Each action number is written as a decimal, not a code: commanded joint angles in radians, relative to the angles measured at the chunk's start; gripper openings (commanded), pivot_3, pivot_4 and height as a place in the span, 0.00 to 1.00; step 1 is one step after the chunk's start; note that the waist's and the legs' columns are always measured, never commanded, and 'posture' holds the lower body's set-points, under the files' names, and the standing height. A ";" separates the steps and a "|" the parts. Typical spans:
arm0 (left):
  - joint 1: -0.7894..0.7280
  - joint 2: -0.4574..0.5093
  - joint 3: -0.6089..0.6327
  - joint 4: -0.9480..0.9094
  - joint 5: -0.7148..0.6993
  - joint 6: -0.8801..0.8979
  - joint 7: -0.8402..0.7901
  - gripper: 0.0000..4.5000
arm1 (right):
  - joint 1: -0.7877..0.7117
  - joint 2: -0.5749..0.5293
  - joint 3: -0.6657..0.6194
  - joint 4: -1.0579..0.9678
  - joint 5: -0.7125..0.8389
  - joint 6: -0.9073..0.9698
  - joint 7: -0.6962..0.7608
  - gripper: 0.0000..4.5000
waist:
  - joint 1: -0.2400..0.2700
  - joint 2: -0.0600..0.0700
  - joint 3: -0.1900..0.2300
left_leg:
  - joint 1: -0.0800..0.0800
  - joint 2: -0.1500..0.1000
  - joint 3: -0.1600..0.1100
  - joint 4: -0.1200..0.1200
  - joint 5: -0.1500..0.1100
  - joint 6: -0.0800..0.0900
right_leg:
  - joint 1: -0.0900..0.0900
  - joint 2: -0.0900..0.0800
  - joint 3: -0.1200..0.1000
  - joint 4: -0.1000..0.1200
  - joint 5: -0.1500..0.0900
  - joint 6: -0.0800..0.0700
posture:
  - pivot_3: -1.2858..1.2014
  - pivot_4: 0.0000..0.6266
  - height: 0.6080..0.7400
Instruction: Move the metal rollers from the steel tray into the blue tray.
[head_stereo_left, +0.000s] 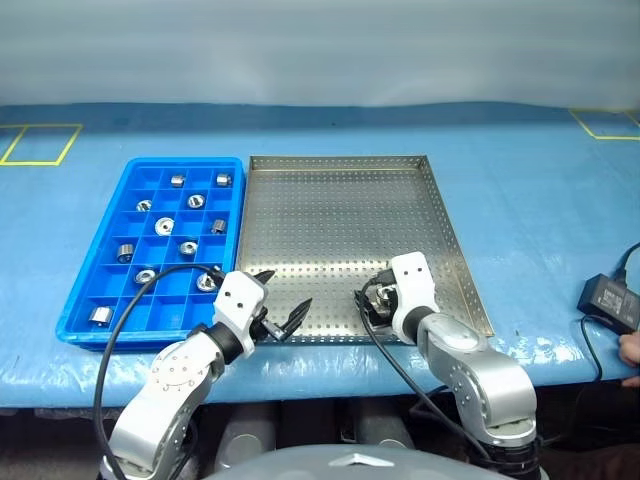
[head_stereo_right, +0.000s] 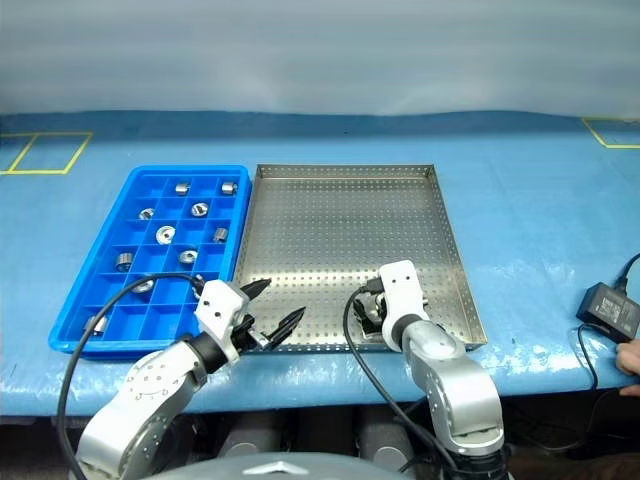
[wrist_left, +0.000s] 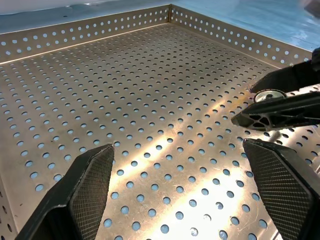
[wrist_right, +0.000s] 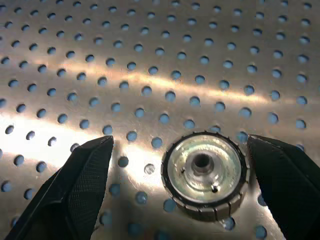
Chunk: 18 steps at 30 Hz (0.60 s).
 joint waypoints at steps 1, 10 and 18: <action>0.009 -0.001 -0.005 -0.031 -0.006 0.005 0.010 1.00 | 0.011 -0.021 0.005 -0.006 0.001 0.000 -0.004 1.00 | 0.001 0.000 0.000 | 0.001 0.000 0.000 0.000 0.000 0.000 | 0.000 0.000 0.000 0.000 0.000 0.000 | 0.55 0.24 1.00; 0.041 -0.023 0.015 -0.054 0.009 -0.008 0.068 1.00 | -0.070 -0.033 0.047 -0.055 0.043 0.040 0.023 0.50 | 0.007 0.000 0.000 | 0.001 0.000 0.000 -0.001 0.000 0.000 | 0.000 0.001 0.000 0.000 0.000 0.000 | 0.58 0.24 1.00; 0.099 -0.132 0.119 -0.096 0.066 -0.087 0.241 1.00 | -0.281 0.032 0.108 0.039 0.097 -0.044 0.074 0.40 | 0.033 -0.001 0.001 | 0.001 0.000 -0.002 -0.001 0.000 0.000 | 0.000 0.002 -0.001 0.000 0.000 0.000 | 0.63 0.24 1.00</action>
